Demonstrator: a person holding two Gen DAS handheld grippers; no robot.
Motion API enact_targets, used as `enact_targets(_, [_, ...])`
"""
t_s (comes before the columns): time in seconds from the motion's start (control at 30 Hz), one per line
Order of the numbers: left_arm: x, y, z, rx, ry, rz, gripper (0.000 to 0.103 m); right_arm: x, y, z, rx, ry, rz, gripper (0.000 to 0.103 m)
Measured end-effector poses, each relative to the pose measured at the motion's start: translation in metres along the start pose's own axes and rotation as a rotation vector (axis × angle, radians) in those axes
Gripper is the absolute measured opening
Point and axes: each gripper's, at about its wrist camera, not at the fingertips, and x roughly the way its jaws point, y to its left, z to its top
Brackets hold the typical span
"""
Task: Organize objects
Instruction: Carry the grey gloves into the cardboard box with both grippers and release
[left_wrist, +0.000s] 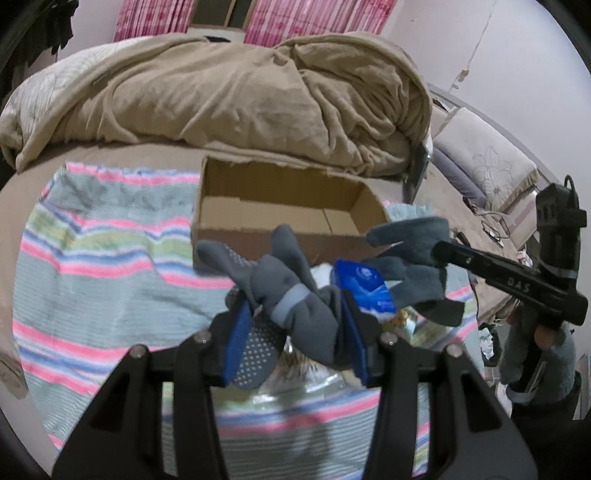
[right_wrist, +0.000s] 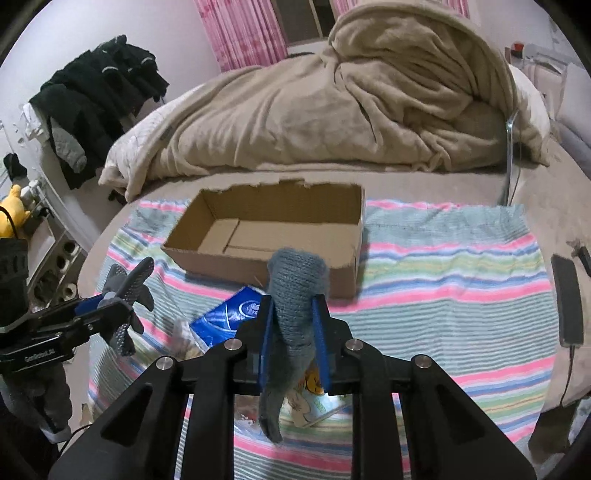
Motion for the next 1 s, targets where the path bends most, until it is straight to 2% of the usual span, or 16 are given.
enact_targets(0.37, [0.01, -0.014, 0.032, 0.06, -0.039, -0.007, 0.048, -0.015, -0.004, 0.036, -0.024, -0.085, 0.019, 0.022])
enact_targets(0.83, [0.05, -0.031, 0.069, 0.137, -0.044, -0.003, 0.049, 0.018, -0.018, 0.074, -0.039, -0.096, 0.032, 0.022])
enact_targets(1.0, [0.068, -0.034, 0.081, 0.133, -0.04, 0.0, 0.049, 0.035, -0.027, 0.084, -0.009, -0.096, 0.055, 0.022])
